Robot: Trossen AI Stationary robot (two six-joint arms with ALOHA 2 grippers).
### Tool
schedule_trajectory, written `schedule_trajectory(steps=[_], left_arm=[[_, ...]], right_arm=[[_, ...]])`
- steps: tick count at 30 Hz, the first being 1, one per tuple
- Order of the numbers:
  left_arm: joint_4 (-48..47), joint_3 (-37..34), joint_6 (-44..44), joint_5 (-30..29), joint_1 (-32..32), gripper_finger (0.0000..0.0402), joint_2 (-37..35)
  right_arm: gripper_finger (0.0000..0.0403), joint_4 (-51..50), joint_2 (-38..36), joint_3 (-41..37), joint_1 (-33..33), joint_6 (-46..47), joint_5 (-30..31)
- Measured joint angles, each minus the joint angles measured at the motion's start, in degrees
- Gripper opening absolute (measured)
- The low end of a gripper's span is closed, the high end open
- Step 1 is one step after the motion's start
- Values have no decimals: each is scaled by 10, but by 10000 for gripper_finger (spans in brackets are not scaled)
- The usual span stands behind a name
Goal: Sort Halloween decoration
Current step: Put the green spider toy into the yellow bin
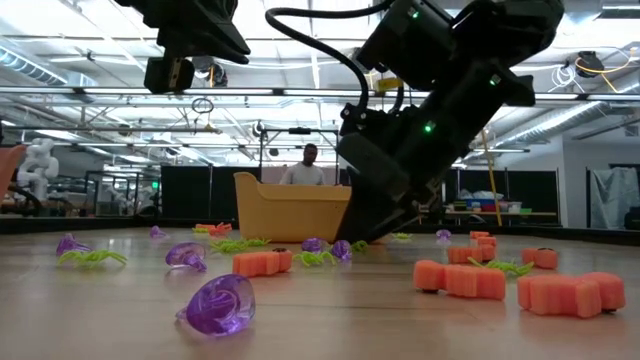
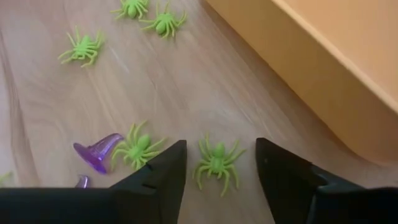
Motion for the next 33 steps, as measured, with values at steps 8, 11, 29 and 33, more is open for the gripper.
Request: schedule_trajectory(steps=[8,11,29,33], left_arm=[[0,0,1,-3,0,33,0],[0,0,1,-7,0,33,0],[-4,0,5,-24,0,33,0],[-4,0,5,-30,0,33,0]], right_arm=[[146,-12,-1,0,0,12,-24],[132,-16,-3,0,0,13,-28],[71,-65,0,41,-1,-18,-81],[62,-80,0,50,-4,-16,-84]])
